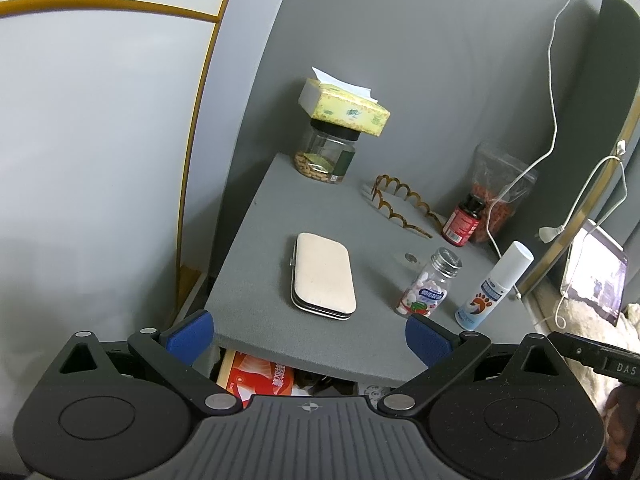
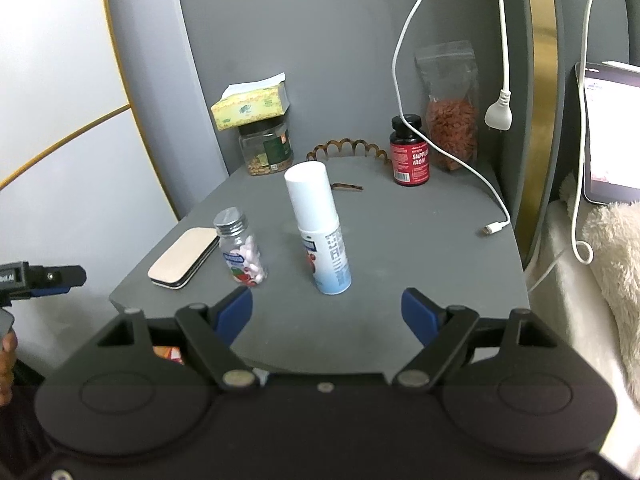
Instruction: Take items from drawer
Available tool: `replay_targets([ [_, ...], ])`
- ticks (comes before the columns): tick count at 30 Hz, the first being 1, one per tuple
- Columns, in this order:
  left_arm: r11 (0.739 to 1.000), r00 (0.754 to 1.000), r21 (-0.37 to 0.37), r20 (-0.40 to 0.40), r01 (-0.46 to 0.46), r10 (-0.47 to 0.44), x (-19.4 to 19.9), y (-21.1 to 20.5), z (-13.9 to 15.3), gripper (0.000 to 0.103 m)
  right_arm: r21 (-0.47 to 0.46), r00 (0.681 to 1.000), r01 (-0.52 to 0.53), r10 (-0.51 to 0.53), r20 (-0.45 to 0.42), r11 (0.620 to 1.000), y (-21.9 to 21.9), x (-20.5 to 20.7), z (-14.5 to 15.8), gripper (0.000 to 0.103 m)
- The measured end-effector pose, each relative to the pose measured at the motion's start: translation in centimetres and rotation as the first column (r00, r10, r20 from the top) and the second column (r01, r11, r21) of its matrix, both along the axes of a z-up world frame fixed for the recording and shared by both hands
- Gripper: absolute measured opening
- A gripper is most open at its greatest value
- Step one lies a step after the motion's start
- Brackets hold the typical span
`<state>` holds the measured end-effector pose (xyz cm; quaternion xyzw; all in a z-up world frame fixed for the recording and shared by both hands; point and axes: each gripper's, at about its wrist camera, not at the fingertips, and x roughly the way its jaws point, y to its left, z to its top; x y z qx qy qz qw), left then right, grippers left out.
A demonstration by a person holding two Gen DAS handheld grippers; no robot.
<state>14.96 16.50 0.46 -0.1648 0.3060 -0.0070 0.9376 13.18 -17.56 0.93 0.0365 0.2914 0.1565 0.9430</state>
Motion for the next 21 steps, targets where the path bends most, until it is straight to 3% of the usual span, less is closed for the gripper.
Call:
replay_targets([
  [21,1.0,1.0,0.001,0.004,0.001,-0.001,0.01,-0.08,0.0,0.101,0.008,1.0,0.006,-0.006,0.0,1.0,-0.08,-0.12,0.14,0.081],
])
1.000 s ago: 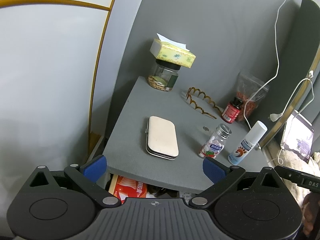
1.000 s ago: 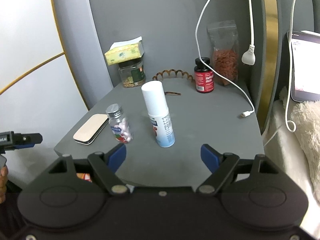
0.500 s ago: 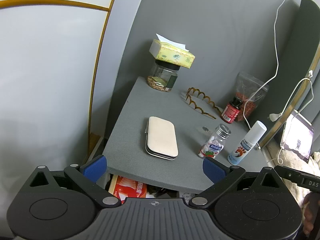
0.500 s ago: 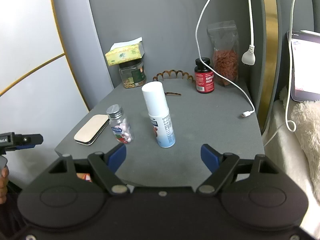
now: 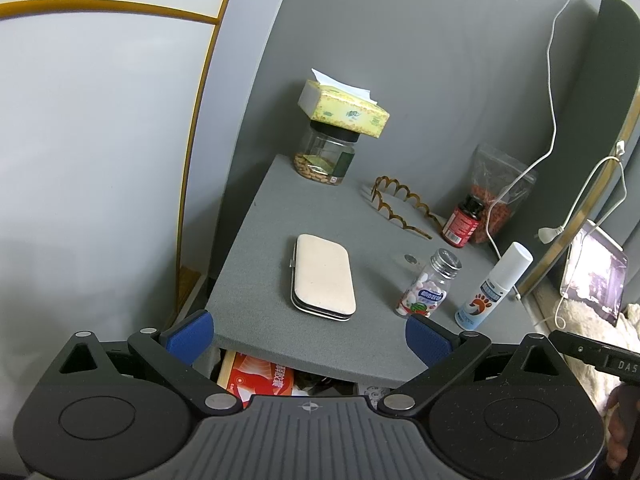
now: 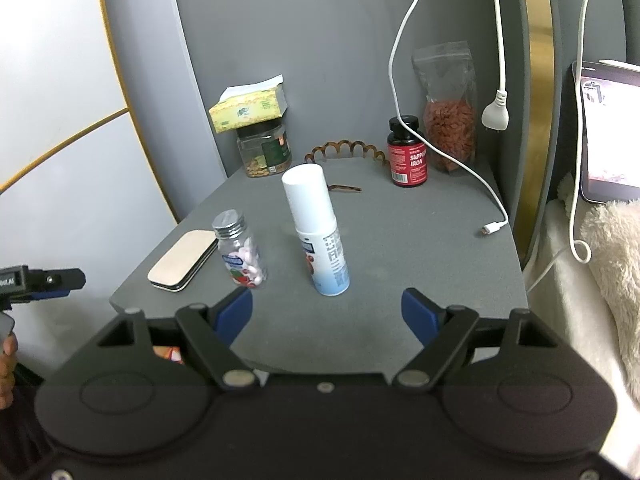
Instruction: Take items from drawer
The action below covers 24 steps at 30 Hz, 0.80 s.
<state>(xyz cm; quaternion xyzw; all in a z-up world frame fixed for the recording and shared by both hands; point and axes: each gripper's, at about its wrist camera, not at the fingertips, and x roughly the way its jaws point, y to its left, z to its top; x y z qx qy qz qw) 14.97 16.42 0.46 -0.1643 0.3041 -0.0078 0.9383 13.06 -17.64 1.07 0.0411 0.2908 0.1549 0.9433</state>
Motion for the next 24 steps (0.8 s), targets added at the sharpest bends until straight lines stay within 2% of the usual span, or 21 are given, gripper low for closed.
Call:
replay_targets([
  [24,1.0,1.0,-0.001,0.005,0.005,-0.005,-0.13,0.26,-0.2,0.101,0.006,1.0,0.003,-0.003,-0.003,1.0,0.0,0.09,0.02,0.081],
])
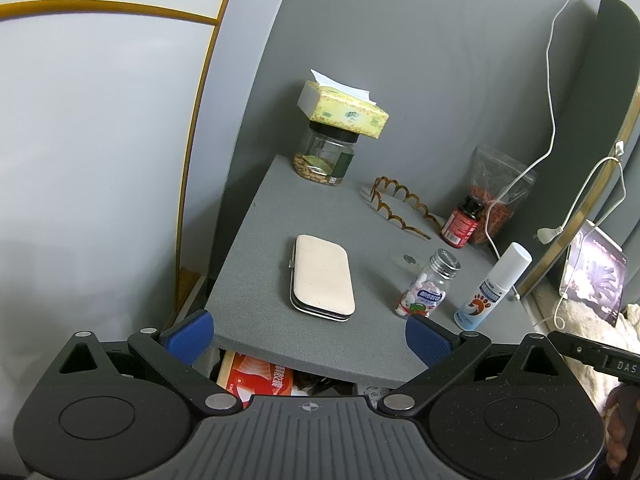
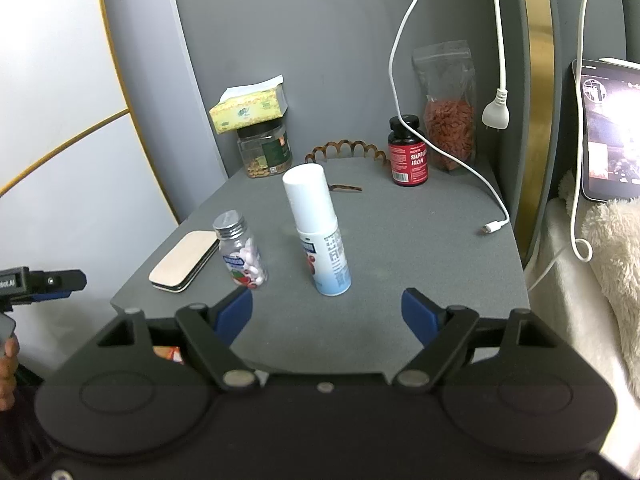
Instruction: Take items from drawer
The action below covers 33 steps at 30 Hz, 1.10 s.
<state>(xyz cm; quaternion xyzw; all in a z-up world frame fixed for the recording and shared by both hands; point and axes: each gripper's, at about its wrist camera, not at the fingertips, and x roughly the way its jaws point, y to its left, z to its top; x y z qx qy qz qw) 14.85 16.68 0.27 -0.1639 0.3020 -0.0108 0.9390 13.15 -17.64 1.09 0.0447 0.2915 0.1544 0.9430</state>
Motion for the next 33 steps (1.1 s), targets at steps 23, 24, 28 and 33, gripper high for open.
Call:
replay_targets([
  [23,1.0,1.0,-0.002,-0.014,-0.009,0.009,0.1,0.1,0.1,0.101,0.029,0.996,-0.012,0.015,-0.084,0.999,-0.2,0.4,-0.4,0.081],
  [24,1.0,1.0,-0.002,-0.015,-0.008,0.008,0.1,0.1,0.0,0.101,0.047,0.994,-0.038,0.043,-0.1,0.998,0.0,0.3,-0.4,0.081],
  [28,1.0,0.999,0.009,-0.034,-0.021,0.021,0.2,0.3,-0.1,0.101,0.08,0.955,-0.167,0.182,-0.233,0.983,1.8,0.2,-1.9,0.081],
  [33,0.999,0.998,0.011,-0.056,-0.035,0.036,0.4,0.6,-0.4,0.101,-0.058,0.87,-0.276,0.224,-0.439,0.959,6.0,1.3,-5.8,0.078],
])
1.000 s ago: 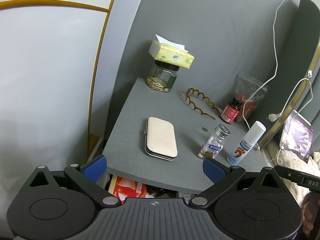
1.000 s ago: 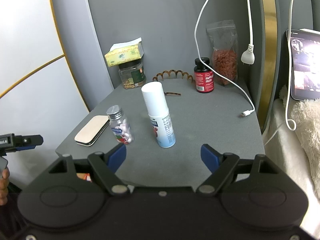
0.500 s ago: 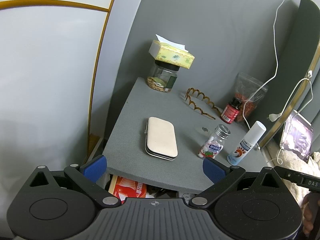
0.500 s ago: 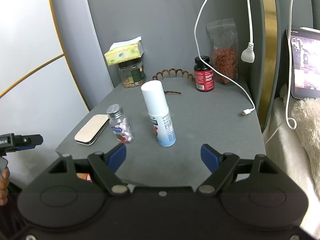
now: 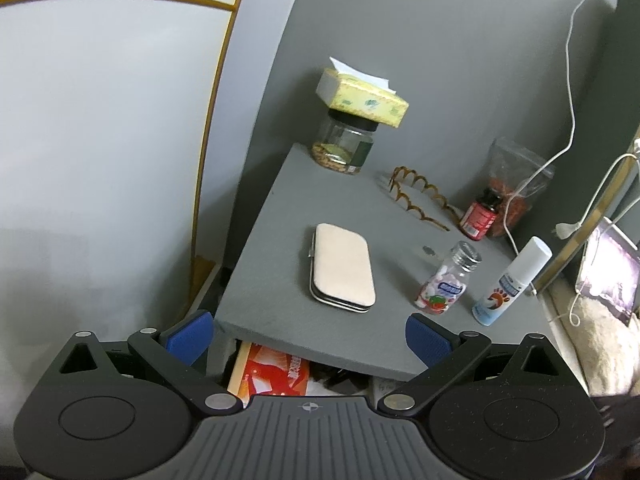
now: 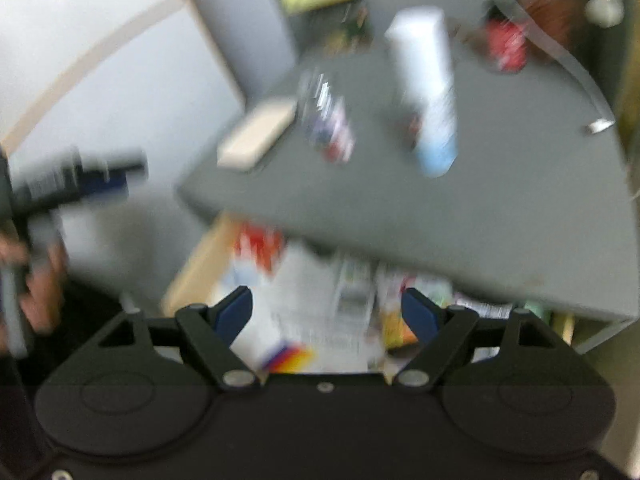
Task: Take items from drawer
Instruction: 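Lower the right tool into the drawer toward the white medicine box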
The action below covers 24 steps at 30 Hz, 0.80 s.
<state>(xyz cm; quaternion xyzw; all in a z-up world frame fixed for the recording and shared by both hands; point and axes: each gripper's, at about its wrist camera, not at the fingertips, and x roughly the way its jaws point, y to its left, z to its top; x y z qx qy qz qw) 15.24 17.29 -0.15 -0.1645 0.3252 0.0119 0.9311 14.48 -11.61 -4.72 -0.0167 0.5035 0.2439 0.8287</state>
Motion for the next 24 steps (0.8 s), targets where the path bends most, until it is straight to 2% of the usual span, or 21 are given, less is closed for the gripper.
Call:
replay_targets([
  [3,1.0,1.0,-0.001,-0.003,-0.002,0.002,0.0,0.2,-0.1,0.101,-0.04,0.985,0.097,-0.102,-0.141,0.994,0.6,1.4,-3.0,0.078],
  [7,1.0,1.0,-0.014,-0.008,-0.012,0.012,0.1,0.7,-0.1,0.101,-0.01,0.925,0.239,-0.23,-0.302,0.971,-0.2,2.5,-6.4,0.078],
  [12,1.0,1.0,-0.026,-0.009,-0.017,0.017,0.1,1.0,-0.1,0.101,-0.011,0.868,0.336,-0.314,-0.384,0.942,-1.6,1.9,-9.2,0.078],
  [19,0.999,1.0,-0.033,-0.001,-0.004,0.004,0.2,0.8,0.1,0.101,0.003,0.74,0.488,-0.412,-0.532,0.873,-4.0,2.8,-12.5,0.077],
  [21,0.999,1.0,-0.034,0.002,-0.001,0.001,0.2,0.7,0.2,0.101,0.025,0.721,0.5,-0.4,-0.566,0.866,-3.9,3.2,-13.0,0.071],
  [24,0.999,1.0,-0.036,0.004,0.003,-0.003,0.2,0.6,0.2,0.101,0.0,0.742,0.462,-0.387,-0.547,0.887,-2.6,3.8,-13.1,0.069],
])
